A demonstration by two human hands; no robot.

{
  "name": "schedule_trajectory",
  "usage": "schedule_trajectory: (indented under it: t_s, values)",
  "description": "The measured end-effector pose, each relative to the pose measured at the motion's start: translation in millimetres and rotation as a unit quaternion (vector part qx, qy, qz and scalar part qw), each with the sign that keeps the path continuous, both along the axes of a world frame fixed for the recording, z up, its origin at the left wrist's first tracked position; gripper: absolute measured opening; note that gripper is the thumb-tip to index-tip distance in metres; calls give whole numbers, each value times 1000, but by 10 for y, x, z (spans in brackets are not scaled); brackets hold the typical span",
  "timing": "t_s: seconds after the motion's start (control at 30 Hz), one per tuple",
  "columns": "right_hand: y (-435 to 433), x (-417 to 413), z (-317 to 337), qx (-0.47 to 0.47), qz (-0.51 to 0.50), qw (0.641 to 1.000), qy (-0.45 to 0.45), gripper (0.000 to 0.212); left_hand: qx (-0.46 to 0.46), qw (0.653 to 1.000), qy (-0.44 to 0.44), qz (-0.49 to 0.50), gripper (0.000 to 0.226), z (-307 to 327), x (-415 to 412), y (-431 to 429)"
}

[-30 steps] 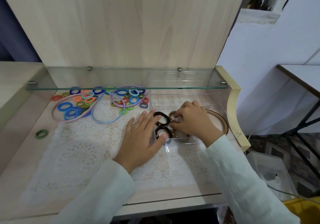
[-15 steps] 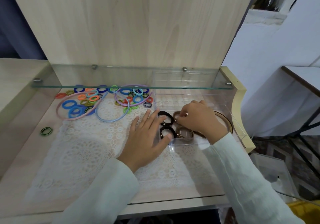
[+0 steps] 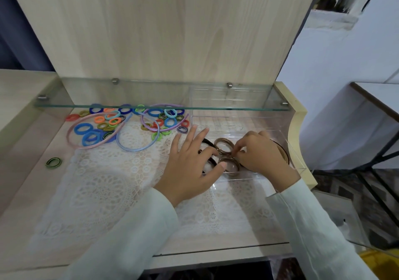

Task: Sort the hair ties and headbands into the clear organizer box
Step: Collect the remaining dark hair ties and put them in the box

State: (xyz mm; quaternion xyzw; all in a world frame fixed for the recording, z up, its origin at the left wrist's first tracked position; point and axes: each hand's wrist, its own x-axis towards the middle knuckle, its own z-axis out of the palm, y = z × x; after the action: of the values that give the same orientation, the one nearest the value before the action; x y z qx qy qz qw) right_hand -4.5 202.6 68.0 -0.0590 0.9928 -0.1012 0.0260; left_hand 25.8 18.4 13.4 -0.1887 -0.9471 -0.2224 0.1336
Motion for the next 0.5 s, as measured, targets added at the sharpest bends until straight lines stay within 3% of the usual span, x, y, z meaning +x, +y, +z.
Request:
schedule_trajectory:
  t_s: [0.5]
  values:
    - [47, 42, -50, -12, -3, 1000, -7, 32, -78, 996, 28, 16, 65, 20, -122, 119]
